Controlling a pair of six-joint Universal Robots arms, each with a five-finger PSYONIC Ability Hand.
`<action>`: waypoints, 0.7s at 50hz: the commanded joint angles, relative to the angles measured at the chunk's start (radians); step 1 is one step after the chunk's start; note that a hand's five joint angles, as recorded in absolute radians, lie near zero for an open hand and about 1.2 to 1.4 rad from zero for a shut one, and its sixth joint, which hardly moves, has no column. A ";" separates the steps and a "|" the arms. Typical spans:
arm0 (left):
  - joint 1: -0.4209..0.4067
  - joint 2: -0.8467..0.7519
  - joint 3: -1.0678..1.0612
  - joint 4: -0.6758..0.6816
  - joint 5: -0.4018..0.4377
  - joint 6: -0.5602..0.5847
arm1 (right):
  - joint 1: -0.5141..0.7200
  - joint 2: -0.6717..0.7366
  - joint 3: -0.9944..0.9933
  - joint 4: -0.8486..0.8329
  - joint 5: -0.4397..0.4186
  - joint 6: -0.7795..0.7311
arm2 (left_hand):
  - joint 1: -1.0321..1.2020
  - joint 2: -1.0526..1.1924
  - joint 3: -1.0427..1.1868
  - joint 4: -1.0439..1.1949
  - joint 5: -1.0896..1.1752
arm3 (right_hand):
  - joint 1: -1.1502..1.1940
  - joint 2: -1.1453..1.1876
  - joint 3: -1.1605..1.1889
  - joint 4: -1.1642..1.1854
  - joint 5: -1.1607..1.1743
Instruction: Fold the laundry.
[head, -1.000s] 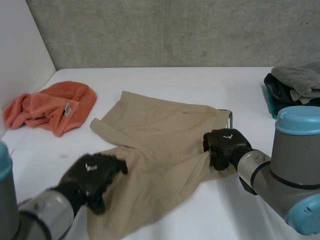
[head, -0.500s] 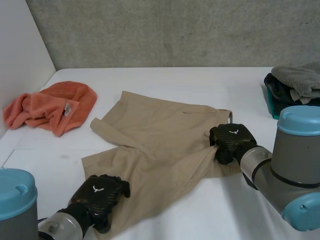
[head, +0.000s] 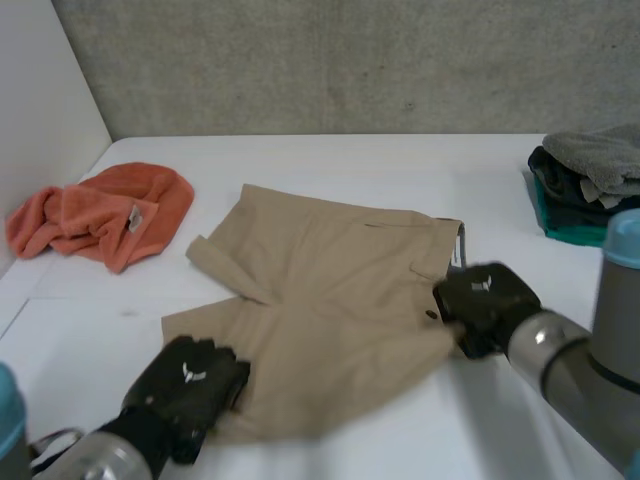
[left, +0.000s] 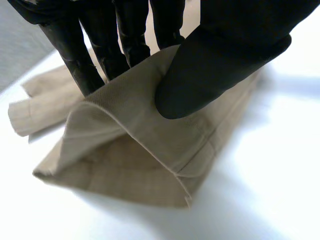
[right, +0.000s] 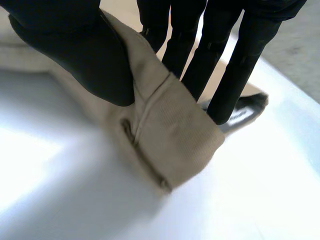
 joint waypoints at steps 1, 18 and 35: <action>-0.054 0.062 0.037 -0.345 0.012 0.057 | -0.013 -0.112 0.118 0.306 0.003 -0.416 | 0.239 0.204 0.216 0.200 0.208 | 0.289 0.223 0.206 0.198 0.200; 0.027 -0.338 0.458 0.131 -0.007 0.100 | -0.005 0.067 -0.121 0.011 0.014 -0.207 | 0.239 0.204 0.216 0.200 0.208 | 0.289 0.223 0.206 0.198 0.200; 0.096 -0.967 1.159 0.311 -0.093 0.359 | 0.005 0.538 -0.589 -0.308 0.089 -0.189 | 0.239 0.204 0.216 0.200 0.208 | 0.289 0.223 0.206 0.198 0.200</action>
